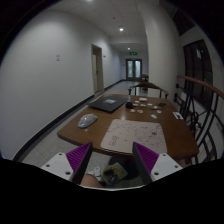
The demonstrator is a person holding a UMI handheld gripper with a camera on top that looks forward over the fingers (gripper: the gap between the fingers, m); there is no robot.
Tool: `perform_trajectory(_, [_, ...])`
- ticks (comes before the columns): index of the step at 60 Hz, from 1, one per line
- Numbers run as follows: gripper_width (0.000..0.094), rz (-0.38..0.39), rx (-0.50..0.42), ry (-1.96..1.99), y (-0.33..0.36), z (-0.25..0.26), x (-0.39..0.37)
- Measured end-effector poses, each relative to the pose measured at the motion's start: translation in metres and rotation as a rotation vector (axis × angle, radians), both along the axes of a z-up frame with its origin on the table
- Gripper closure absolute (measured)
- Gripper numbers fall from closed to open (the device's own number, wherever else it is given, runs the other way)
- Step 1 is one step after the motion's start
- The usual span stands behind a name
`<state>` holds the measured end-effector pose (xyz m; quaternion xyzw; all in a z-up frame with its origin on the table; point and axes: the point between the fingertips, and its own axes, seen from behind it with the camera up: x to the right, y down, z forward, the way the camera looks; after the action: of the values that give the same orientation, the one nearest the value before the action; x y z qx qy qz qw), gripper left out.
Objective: Arrange mouse
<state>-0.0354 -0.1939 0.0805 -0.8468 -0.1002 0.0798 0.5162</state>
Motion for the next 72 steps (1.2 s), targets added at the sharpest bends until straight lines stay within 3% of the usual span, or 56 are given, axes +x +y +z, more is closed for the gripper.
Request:
perform_trajectory(26, [0.0105,0.222,-0.099,0.025,0.099,-0.054,-0.168])
perform_trajectory(40, [0.0106,0.178,-0.243,-0.035,0.161,-0.095,-0.205])
perform_trajectory(54, [0.0117,0.086,-0.233,-0.103,0.232,-0.102,-0.221])
perform_trajectory(56, [0.0139,0.076,-0.232,-0.095,0.236,-0.100,-0.224])
perform_trajectory(61, [0.0423,0.018,-0.232,-0.070,0.248,-0.101,-0.220])
perform_trajectory(64, [0.0504,0.040,-0.237,-0.079,0.248,-0.100,-0.222])
perform_trajectory(69, [0.0571,0.079,-0.254,-0.036,0.239,-0.091,-0.224])
perform_trajectory(72, [0.0582,0.085,-0.180,0.003,0.235,-0.057,-0.216])
